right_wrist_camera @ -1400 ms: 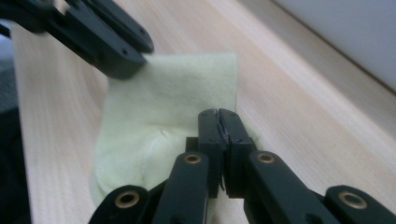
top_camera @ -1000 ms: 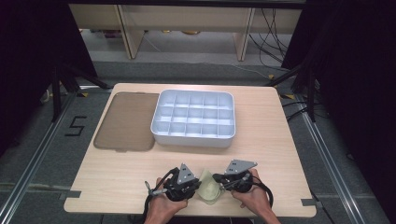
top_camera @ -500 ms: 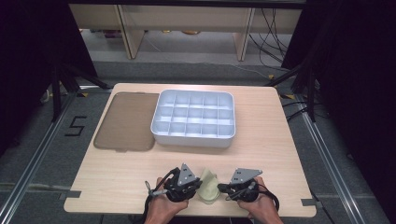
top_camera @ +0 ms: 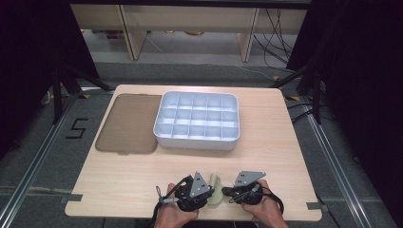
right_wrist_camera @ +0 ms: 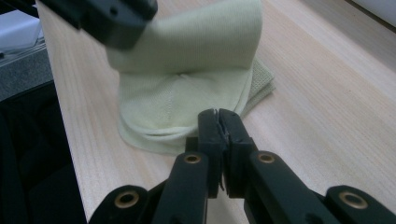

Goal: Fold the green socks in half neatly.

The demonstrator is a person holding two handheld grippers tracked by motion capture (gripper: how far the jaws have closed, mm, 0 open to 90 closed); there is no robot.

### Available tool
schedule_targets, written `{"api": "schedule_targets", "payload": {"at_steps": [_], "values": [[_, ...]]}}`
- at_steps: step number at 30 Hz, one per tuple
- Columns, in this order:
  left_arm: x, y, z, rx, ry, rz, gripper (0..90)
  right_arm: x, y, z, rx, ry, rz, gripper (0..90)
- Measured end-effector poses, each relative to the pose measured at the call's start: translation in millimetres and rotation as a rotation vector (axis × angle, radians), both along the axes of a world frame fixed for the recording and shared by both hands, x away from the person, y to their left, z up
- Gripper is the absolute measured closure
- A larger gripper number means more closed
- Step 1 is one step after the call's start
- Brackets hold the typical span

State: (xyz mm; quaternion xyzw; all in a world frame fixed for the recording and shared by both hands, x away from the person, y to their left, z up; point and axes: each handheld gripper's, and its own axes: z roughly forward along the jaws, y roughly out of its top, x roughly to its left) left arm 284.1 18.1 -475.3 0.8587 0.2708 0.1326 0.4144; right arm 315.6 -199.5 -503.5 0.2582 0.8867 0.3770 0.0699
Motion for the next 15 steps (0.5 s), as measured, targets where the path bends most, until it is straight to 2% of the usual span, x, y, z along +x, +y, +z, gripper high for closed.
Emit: {"api": "schedule_targets", "payload": {"at_steps": [1, 5, 6, 7, 8, 12, 13, 14, 15], "values": [[-0.1, -2.0, -0.4, 0.015, -0.014, -0.016, 82.9, 0.0, 0.0, 0.0, 0.000, 0.001, 0.000, 88.2], [-1.9, -8.5, -3.1, 0.048, -0.026, -0.044, 82.9, 0.5, -0.5, -0.7, 0.000, -0.004, -0.002, 88.1], [-3.1, -10.7, -4.1, 0.039, -0.021, -0.050, 82.9, 0.5, -0.5, -0.7, 0.000, -0.004, -0.002, 88.1], [-3.5, -11.6, -4.7, 0.054, -0.028, -0.052, 83.0, 0.3, -0.7, -0.3, 0.004, 0.010, -0.007, 88.0], [-5.1, -13.6, -5.8, 0.044, -0.019, -0.056, 83.0, 0.3, -0.7, -0.3, 0.004, 0.010, -0.007, 88.0], [-6.7, -17.6, -9.1, 0.060, -0.019, -0.079, 83.0, 2.4, -3.1, -0.6, 0.008, 0.019, -0.027, 87.4], [-7.1, -18.0, -9.2, 0.081, -0.030, -0.080, 83.0, 3.5, -5.0, 0.1, 0.014, 0.018, -0.042, 87.4], [-8.3, -20.2, -10.4, 0.070, -0.027, -0.089, 83.0, 3.5, -5.0, 0.1, 0.014, 0.018, -0.042, 87.4], [-7.7, -20.8, -10.9, 0.100, -0.040, -0.105, 83.1, 2.8, -5.3, 1.3, 0.021, 0.031, -0.061, 87.4]]}}
